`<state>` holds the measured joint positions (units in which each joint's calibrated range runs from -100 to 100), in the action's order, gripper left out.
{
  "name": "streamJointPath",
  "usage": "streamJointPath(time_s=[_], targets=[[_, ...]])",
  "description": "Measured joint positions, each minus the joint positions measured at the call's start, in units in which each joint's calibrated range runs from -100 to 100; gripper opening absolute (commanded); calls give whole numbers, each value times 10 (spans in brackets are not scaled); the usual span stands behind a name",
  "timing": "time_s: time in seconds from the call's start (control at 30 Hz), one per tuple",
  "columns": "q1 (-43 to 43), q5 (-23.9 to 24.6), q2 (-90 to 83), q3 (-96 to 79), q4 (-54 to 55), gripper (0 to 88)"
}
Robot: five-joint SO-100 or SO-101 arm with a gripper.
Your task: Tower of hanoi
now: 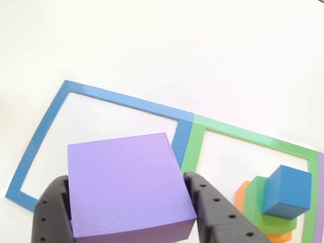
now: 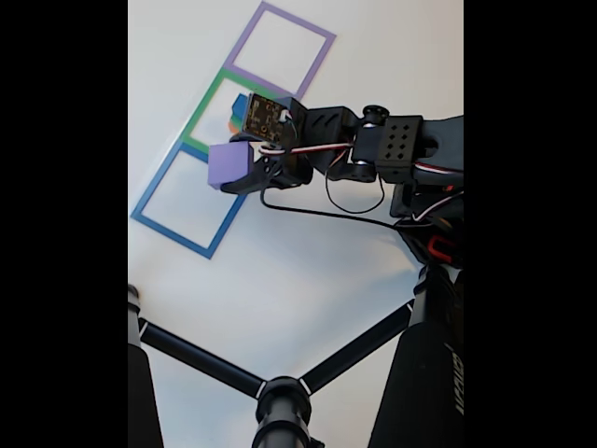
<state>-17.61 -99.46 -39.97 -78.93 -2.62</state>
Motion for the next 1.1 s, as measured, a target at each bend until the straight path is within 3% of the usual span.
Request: streamJointPath(time_s=[0.37, 0.77, 1.1], targets=[[-19, -4, 294, -3, 326, 164], [-47, -4, 436, 42, 438, 163], [-64, -4, 496, 91, 464, 167]])
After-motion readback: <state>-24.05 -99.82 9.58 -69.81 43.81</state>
